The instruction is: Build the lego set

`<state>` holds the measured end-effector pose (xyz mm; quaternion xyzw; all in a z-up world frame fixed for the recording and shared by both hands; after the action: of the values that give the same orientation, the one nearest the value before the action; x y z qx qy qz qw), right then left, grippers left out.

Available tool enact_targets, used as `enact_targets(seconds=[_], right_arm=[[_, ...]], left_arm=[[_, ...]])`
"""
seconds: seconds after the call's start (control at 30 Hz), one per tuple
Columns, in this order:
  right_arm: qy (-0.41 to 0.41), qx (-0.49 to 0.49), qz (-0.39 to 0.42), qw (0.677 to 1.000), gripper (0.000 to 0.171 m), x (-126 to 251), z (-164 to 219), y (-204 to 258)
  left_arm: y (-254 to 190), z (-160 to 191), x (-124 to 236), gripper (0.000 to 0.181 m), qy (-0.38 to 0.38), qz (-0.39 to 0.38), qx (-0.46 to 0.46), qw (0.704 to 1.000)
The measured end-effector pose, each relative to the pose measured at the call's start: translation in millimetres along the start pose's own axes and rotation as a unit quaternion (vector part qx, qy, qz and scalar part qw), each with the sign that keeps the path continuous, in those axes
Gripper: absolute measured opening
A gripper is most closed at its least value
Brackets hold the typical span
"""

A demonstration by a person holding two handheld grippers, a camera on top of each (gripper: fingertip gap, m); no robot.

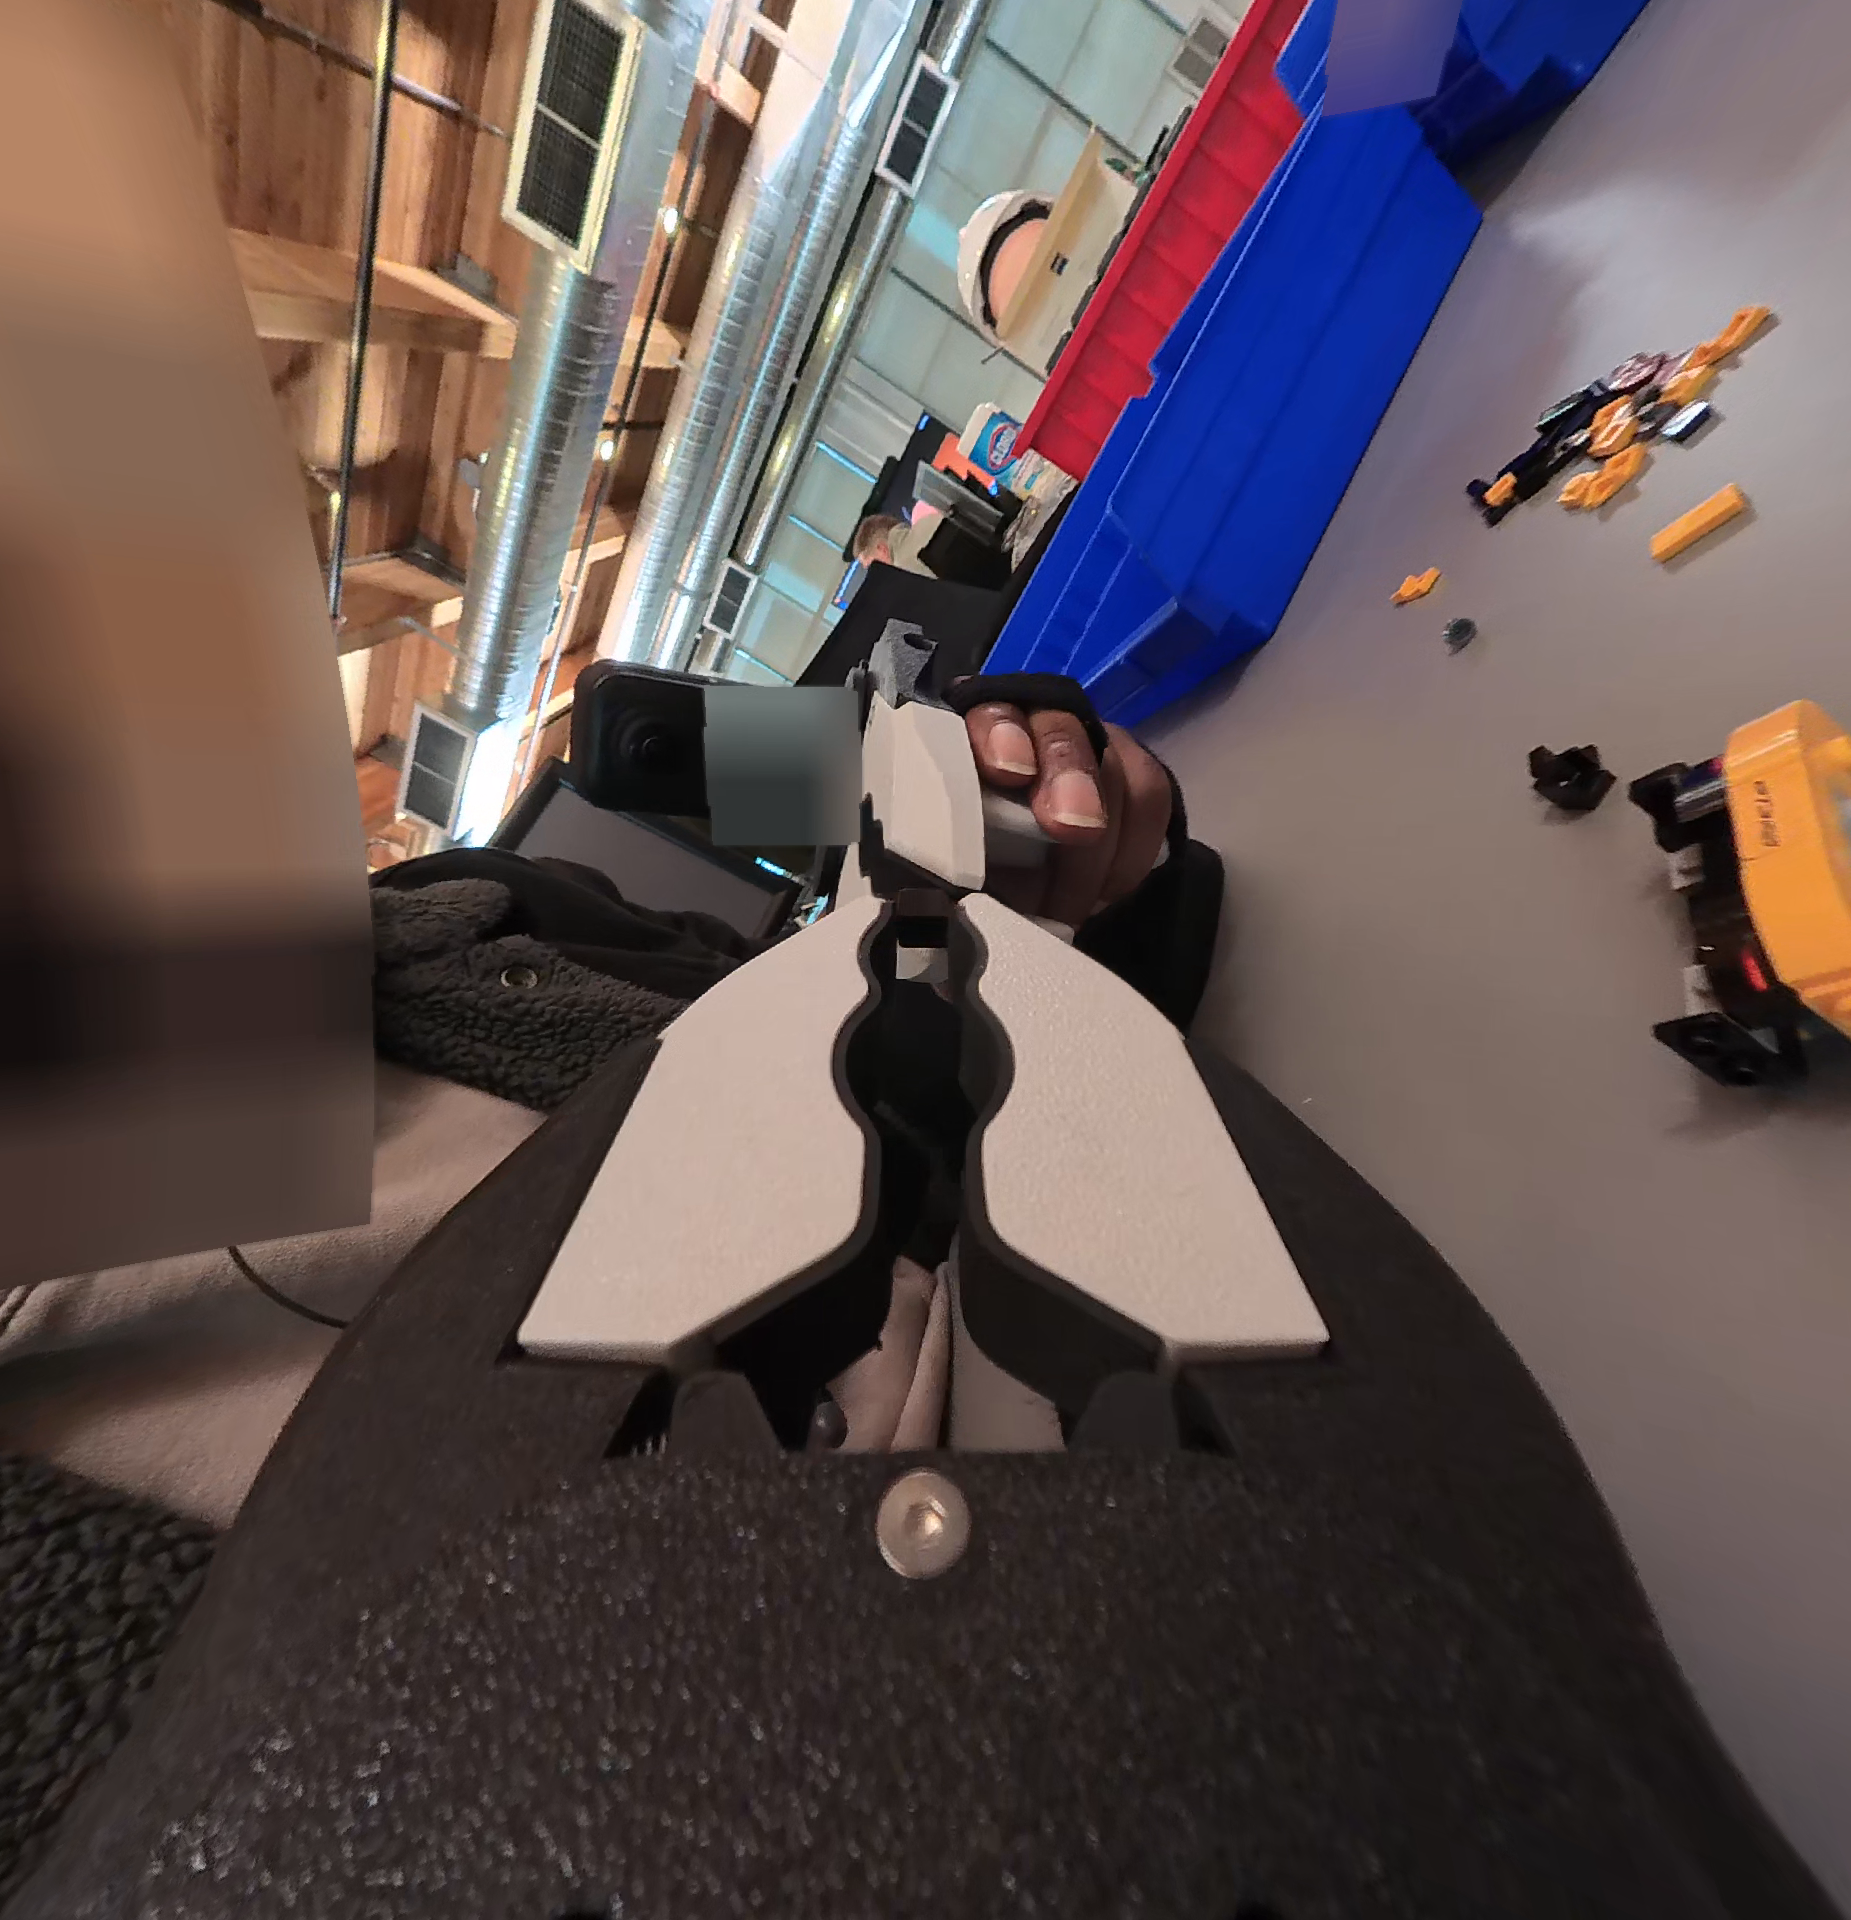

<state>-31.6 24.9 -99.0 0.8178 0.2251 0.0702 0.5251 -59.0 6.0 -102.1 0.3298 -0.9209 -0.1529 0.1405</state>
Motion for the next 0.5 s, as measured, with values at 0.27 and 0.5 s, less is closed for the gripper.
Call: enact_targets(seconds=[0.27, 0.5], right_arm=[[-0.009, 0.000, 0.011, 1.000, 0.009, 0.3, -2.1, -2.7], [-0.029, 0.006, 0.019, 0.999, 0.010, 4.7, -8.4, -4.2]], left_arm=[[2.4, 2.6, -0.9, 0.007, 0.008, -0.005, 0.011, 1.000], [6.3, 7.3, -0.8, 0.000, 0.018, -0.006, 0.037, 0.999]])
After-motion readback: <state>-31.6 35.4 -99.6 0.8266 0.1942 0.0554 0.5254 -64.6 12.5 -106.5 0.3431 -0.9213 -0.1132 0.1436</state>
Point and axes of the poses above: each gripper's, where its closed fingertips meet, x back along the fingers, z out of its underside, y = z × x across the jaws, the point moved 2 cm from there along x, back along the fingers, and after that the axes turned 4 degrees about -x, right-handed, at the moved point
